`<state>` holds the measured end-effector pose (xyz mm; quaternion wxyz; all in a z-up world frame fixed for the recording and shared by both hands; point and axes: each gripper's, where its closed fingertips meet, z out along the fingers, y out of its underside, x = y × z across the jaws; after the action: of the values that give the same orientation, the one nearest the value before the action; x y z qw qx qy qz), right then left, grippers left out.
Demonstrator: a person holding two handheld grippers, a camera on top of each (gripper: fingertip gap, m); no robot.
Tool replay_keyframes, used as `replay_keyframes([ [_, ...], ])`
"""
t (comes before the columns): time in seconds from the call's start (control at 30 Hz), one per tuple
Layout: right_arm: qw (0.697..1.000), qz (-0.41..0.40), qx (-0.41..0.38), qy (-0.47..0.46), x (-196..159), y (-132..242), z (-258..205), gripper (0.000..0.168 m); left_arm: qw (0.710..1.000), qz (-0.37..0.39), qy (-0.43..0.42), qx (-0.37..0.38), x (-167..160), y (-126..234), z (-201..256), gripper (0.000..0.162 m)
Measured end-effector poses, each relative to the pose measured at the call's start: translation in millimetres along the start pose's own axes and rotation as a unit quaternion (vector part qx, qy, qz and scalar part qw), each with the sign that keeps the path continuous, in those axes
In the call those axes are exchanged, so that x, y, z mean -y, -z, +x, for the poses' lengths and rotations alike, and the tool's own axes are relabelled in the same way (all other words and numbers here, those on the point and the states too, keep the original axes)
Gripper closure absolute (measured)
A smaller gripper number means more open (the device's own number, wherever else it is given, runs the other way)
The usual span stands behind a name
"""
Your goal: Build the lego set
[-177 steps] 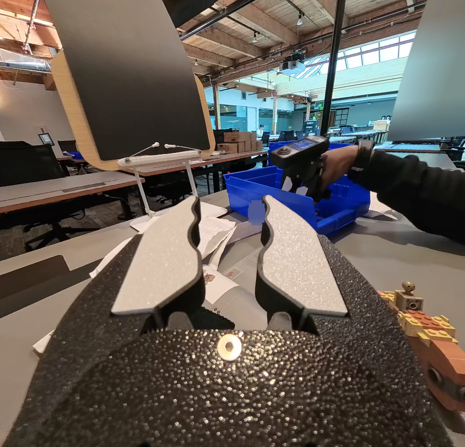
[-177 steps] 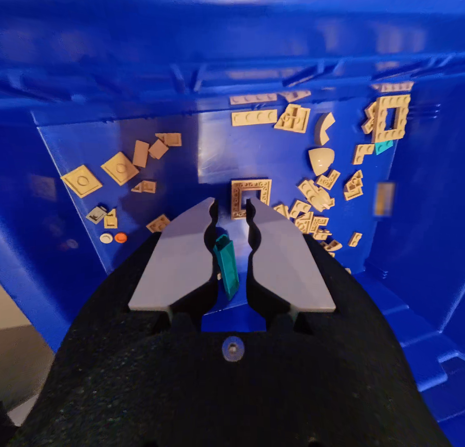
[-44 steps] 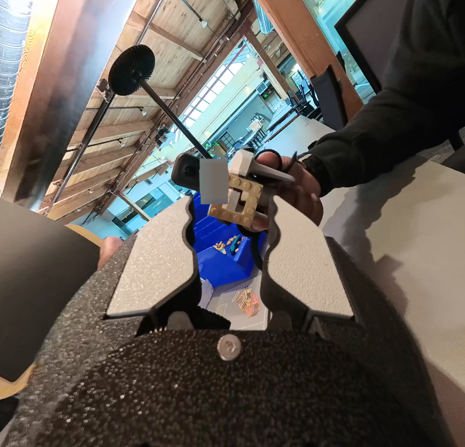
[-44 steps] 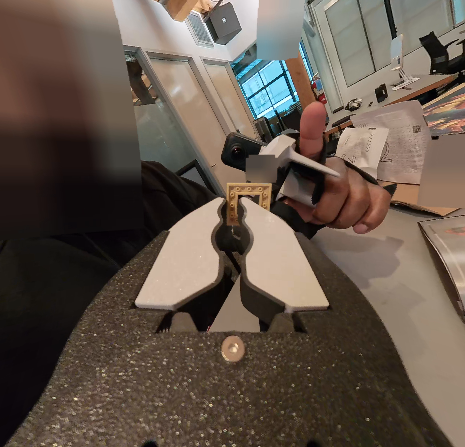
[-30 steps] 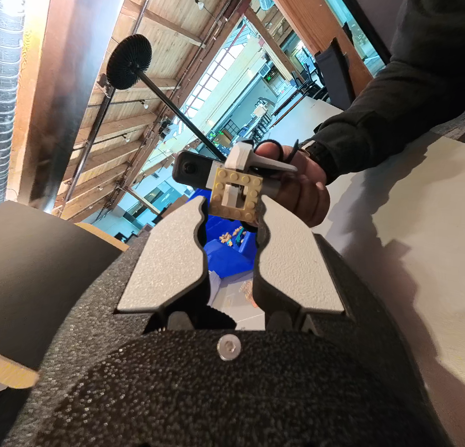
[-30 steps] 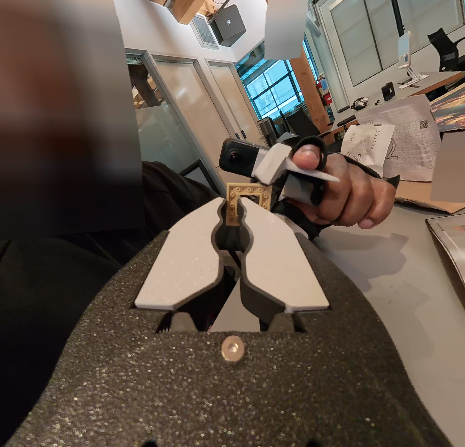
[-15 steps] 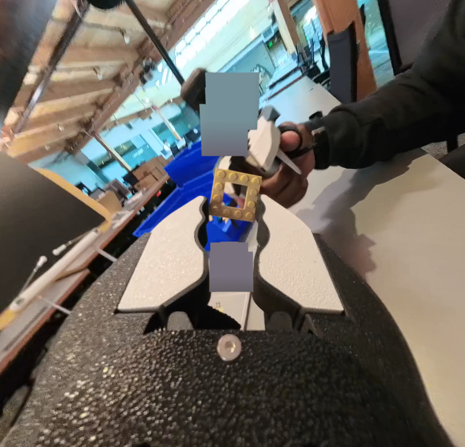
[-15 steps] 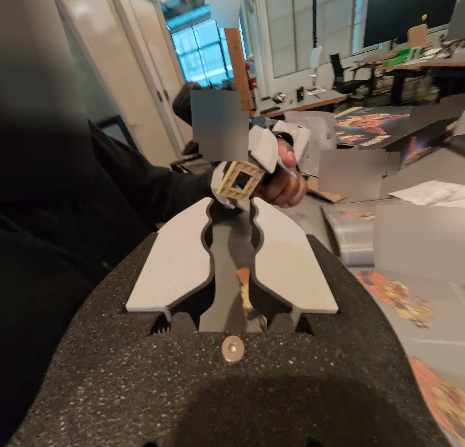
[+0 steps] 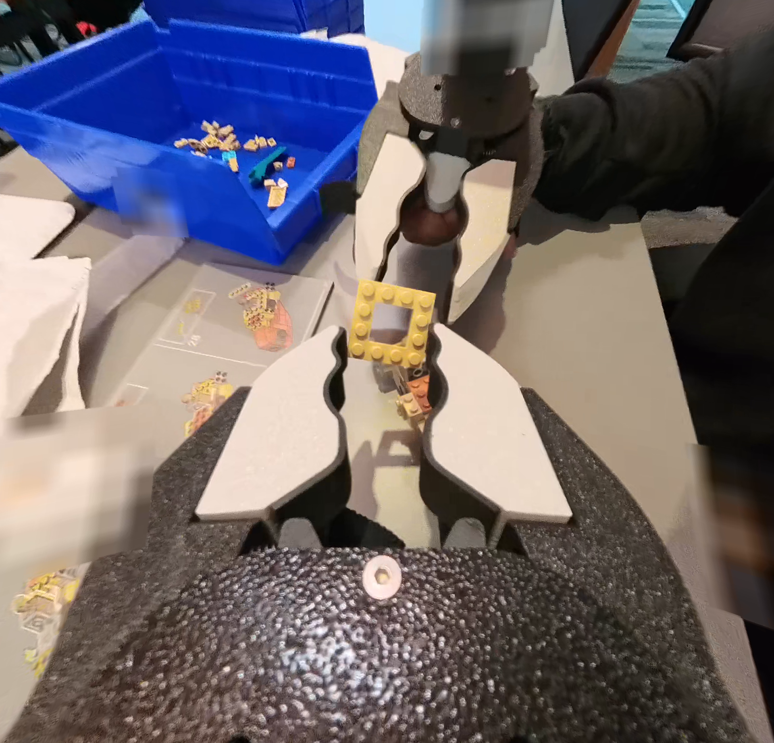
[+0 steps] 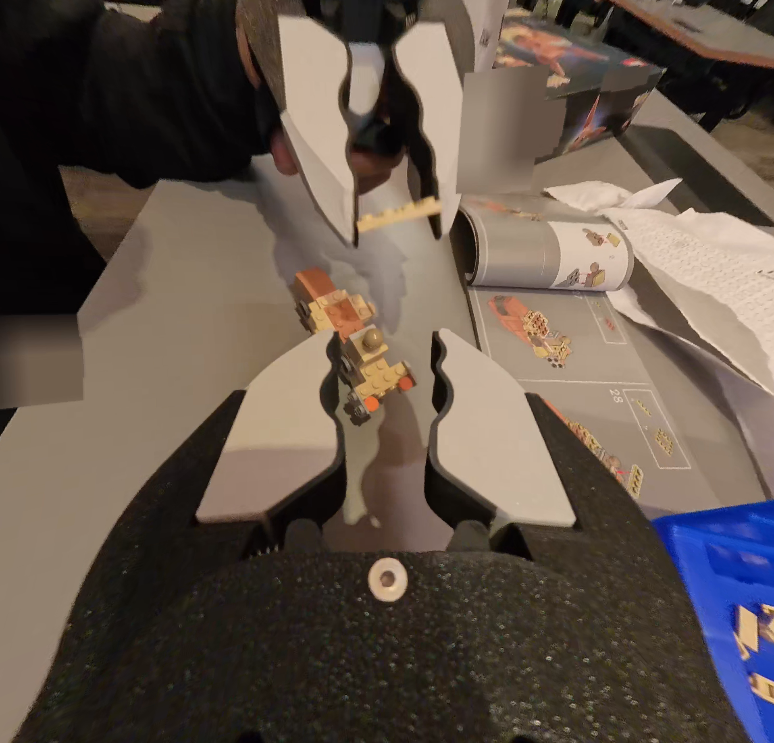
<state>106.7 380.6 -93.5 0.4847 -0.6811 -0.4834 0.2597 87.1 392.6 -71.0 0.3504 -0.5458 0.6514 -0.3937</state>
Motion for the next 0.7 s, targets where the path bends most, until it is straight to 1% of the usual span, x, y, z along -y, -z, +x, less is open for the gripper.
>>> replay_keyframes([
  [0.17, 0.999, 0.030, -0.021, 0.032, 13, -2, -4, 0.126, 0.999, -0.040, 0.010, 0.008, -11, -7, 1, 0.126],
  [0.27, 0.999, 0.028, -0.024, 0.034, 16, -4, -6, 0.119, 0.999, -0.052, 0.014, 0.002, -15, -9, 3, 0.126],
  [0.4, 0.998, 0.043, -0.018, 0.038, 24, -4, -11, 0.123, 0.998, -0.068, 0.013, -0.011, -21, -12, 8, 0.126],
  [0.57, 0.998, 0.031, -0.013, 0.056, 25, -7, -18, 0.126, 0.997, -0.077, -0.007, -0.028, -22, -13, 17, 0.126],
  [0.7, 0.998, 0.027, 0.001, 0.057, 25, -9, -25, 0.134, 0.995, -0.083, -0.028, -0.044, -23, -13, 25, 0.126],
])
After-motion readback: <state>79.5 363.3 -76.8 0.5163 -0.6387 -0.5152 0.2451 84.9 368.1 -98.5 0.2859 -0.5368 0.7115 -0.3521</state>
